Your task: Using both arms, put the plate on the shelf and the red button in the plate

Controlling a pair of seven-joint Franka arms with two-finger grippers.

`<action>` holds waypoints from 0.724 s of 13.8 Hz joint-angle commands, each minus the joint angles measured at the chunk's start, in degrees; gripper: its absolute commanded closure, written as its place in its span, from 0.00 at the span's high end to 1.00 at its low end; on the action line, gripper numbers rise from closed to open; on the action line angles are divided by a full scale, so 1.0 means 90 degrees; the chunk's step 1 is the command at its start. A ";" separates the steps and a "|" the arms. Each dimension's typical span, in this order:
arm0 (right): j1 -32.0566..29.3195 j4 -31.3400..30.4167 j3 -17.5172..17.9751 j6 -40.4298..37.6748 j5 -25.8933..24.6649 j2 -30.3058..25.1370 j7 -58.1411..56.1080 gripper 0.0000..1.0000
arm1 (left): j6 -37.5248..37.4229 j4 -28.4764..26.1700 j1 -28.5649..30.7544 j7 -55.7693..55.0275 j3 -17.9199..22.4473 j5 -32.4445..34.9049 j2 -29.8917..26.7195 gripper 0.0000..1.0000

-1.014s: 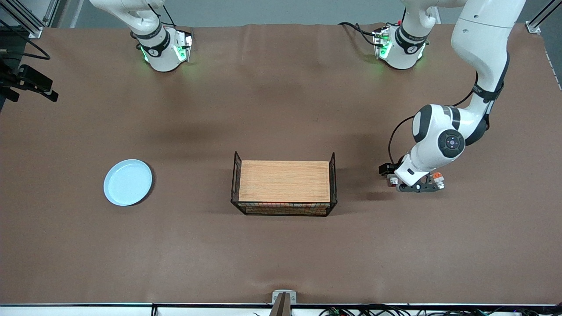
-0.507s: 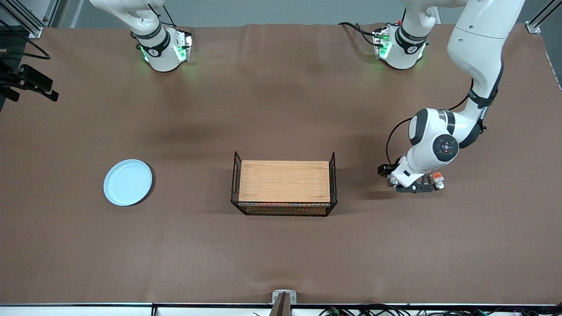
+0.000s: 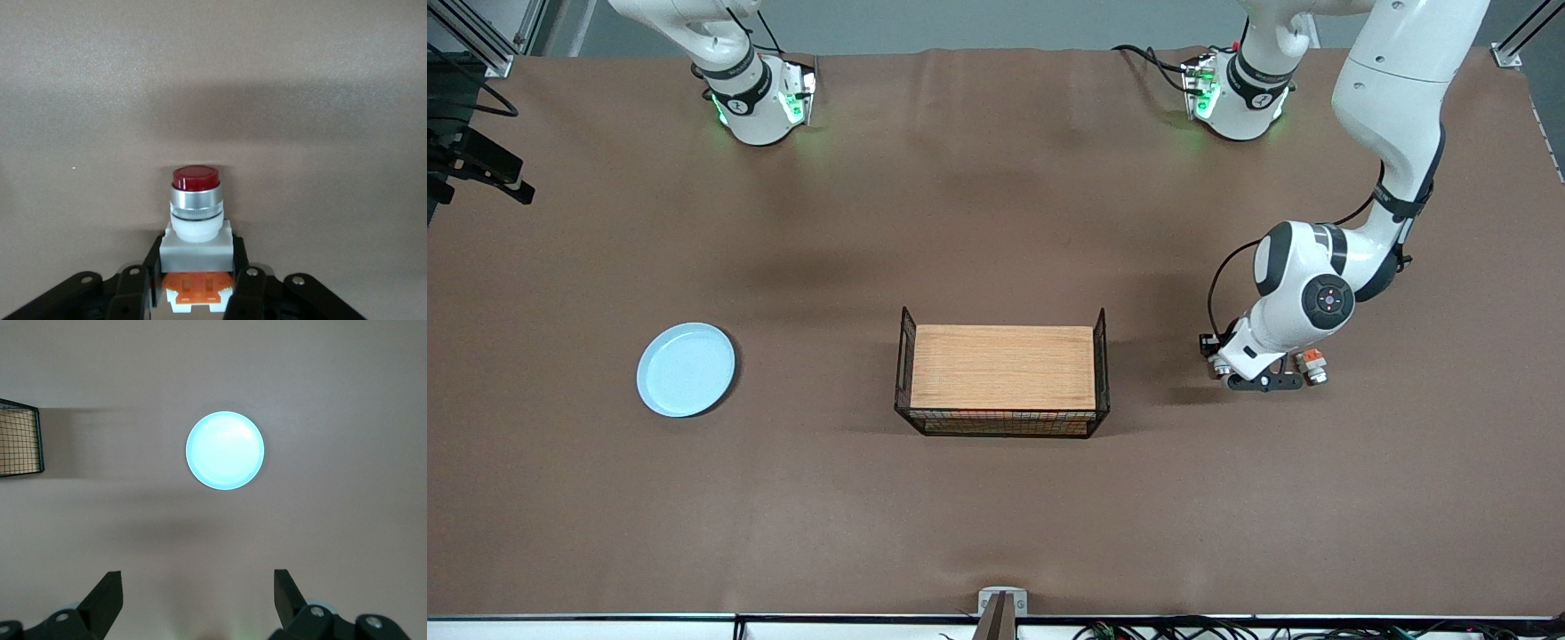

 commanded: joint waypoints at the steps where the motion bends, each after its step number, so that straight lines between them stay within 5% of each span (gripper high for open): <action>1: -0.0213 0.0176 0.0018 0.0053 -0.0021 0.0708 -0.0082 1.00 | 0.0013 0.0105 0.0006 -0.0035 0.0001 -0.0040 -0.0031 0.31; 6: -0.0624 0.0186 0.0018 0.1174 0.0067 0.2103 -0.0579 1.00 | -0.0871 0.0552 0.0064 -0.0026 0.0011 -0.0031 -0.0450 0.33; 10: -0.1034 -0.0310 0.0038 0.2599 0.0096 0.2770 -0.0942 1.00 | -0.3117 0.2172 0.0064 -0.0249 0.0011 -0.0040 -0.0549 0.31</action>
